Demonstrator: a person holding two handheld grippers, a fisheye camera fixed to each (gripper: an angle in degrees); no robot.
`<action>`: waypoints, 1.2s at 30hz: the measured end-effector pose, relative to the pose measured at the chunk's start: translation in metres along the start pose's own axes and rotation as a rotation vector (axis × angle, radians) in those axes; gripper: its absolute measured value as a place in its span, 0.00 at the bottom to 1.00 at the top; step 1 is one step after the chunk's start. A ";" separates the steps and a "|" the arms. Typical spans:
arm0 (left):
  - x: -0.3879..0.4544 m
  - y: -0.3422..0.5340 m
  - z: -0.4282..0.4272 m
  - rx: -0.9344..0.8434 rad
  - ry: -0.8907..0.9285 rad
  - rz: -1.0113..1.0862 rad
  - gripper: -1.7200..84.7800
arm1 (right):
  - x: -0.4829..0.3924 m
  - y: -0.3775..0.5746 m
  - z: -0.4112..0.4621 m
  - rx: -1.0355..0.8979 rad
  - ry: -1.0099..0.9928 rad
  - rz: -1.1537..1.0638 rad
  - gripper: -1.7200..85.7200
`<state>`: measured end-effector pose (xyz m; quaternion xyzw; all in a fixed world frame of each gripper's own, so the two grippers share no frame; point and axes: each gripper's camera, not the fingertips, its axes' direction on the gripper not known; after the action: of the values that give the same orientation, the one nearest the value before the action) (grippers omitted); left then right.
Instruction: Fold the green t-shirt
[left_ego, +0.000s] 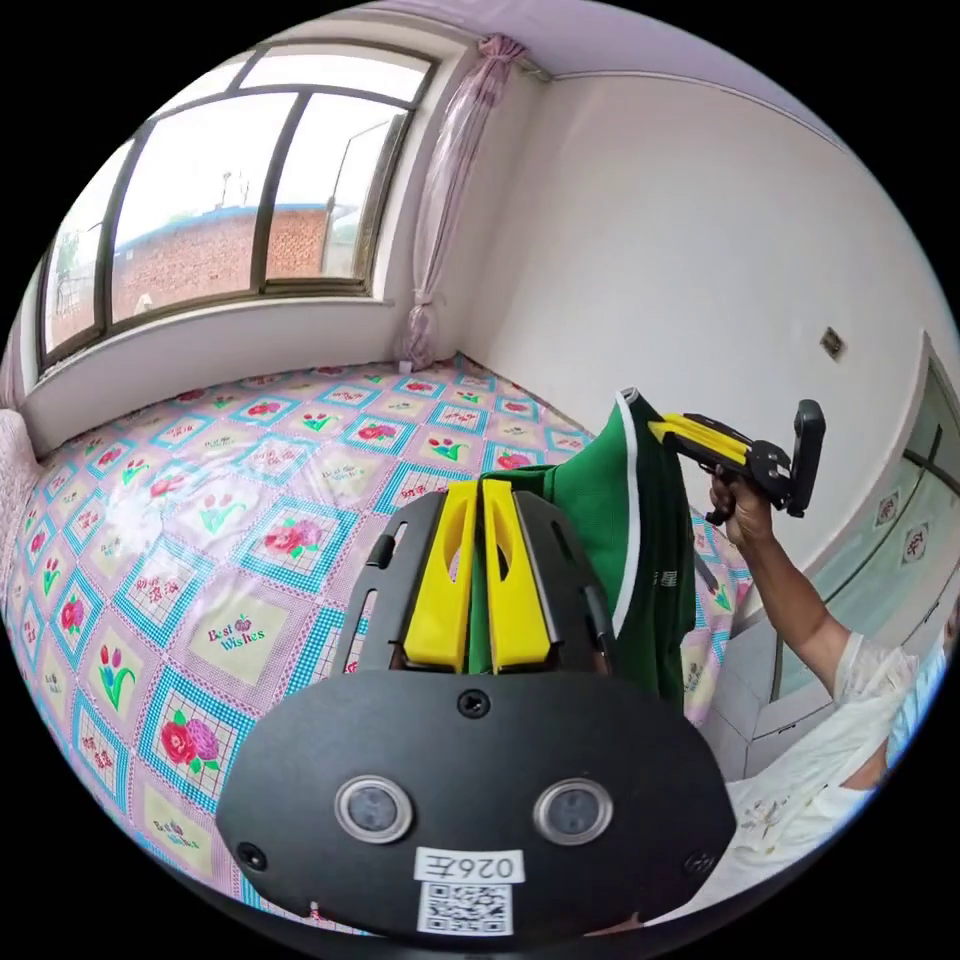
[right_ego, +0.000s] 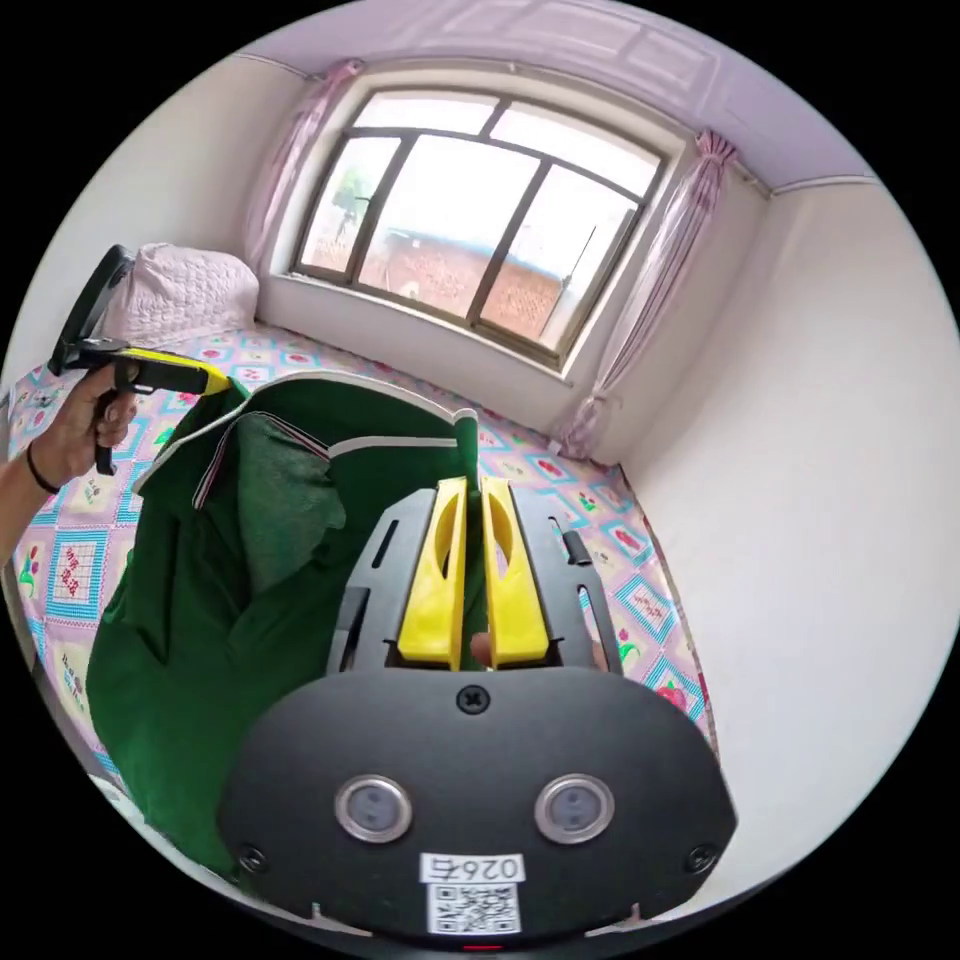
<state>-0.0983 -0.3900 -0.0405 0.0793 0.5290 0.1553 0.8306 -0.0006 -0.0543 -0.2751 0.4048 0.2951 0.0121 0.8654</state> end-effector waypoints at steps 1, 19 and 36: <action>-0.030 -0.009 0.039 -0.035 -0.036 -0.063 0.05 | 0.000 -0.003 0.077 -0.078 -0.021 0.023 0.01; -0.165 0.148 0.219 -0.371 0.089 -0.148 0.21 | 0.054 0.351 0.377 -0.416 -0.167 0.378 0.15; -0.286 0.114 0.206 -0.557 -0.342 -0.233 0.01 | 0.196 0.370 0.444 -0.647 0.016 0.422 0.01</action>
<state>-0.0445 -0.3738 0.3257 -0.1865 0.3249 0.1822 0.9091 0.4729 -0.0627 0.1105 0.1624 0.1929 0.2854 0.9246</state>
